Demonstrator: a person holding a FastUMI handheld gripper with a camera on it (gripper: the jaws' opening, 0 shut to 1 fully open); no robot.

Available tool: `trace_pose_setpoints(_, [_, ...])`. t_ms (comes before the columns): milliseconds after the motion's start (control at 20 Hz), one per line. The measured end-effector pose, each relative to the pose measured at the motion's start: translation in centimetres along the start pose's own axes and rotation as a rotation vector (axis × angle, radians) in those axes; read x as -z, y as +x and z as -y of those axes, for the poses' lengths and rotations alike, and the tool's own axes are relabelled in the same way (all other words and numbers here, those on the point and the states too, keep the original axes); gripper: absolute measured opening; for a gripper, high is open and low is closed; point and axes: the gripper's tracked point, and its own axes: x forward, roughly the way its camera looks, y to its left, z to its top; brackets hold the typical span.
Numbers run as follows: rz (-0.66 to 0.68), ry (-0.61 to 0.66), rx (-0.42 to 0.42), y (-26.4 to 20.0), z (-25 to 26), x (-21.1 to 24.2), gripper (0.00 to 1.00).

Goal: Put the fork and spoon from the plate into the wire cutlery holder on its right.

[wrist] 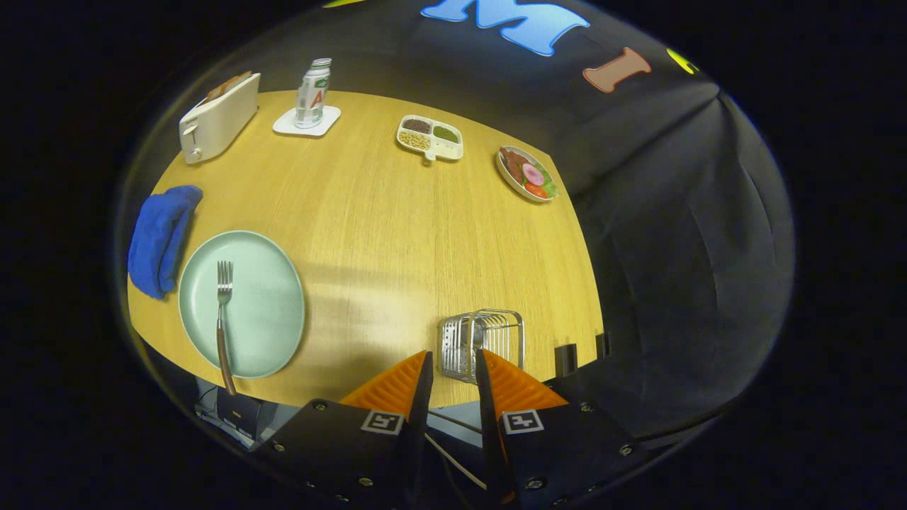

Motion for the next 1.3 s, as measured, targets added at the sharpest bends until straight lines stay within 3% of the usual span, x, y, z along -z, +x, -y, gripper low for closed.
trace_pose_setpoints(600, [0.014,-0.200,-0.167,-3.9,-14.5,1.4,0.36])
trace_pose_setpoints(950, [-0.076,-0.206,-0.227,-3.3,-19.9,1.8,0.36])
trace_pose_setpoints(1300, [-0.187,-0.130,-0.327,-1.5,-23.9,2.2,0.36])
